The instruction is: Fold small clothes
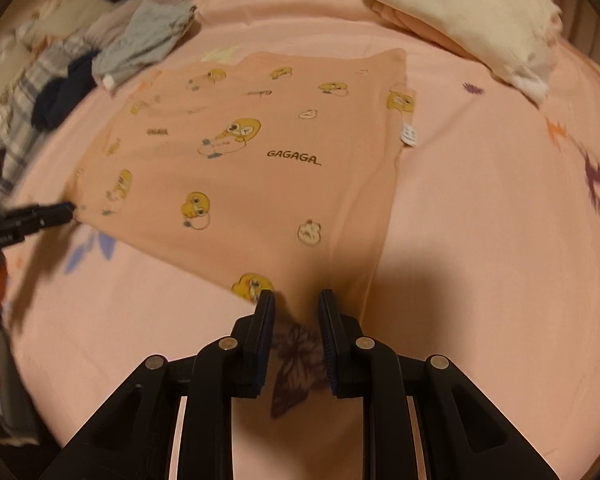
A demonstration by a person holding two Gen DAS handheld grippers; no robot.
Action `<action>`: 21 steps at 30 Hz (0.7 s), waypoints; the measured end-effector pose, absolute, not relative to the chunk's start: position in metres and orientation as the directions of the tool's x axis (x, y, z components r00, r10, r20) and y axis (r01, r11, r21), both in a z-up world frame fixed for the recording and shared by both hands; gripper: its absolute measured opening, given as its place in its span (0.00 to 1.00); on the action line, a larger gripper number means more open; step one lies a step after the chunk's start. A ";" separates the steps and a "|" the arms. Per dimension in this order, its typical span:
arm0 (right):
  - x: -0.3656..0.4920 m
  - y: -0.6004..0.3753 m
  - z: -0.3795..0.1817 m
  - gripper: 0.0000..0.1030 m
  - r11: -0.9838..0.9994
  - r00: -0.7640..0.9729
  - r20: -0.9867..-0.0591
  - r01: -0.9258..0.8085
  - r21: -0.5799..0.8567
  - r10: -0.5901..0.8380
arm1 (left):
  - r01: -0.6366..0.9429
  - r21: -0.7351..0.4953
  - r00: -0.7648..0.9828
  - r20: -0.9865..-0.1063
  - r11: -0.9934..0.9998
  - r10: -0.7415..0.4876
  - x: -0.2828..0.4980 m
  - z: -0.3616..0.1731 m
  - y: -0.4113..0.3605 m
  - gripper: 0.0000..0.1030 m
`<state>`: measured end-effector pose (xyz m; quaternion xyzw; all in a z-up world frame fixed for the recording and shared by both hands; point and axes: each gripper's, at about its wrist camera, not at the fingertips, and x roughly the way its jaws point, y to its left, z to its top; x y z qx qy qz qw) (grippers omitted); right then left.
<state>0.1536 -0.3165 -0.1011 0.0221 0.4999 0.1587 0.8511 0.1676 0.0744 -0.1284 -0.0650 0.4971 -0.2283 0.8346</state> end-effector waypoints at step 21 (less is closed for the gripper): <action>0.155 -0.338 -0.107 0.09 0.946 0.531 -0.787 -0.109 0.304 0.314 | 0.136 -0.410 0.400 -0.810 0.902 -0.429 0.184 -0.147 0.104 0.06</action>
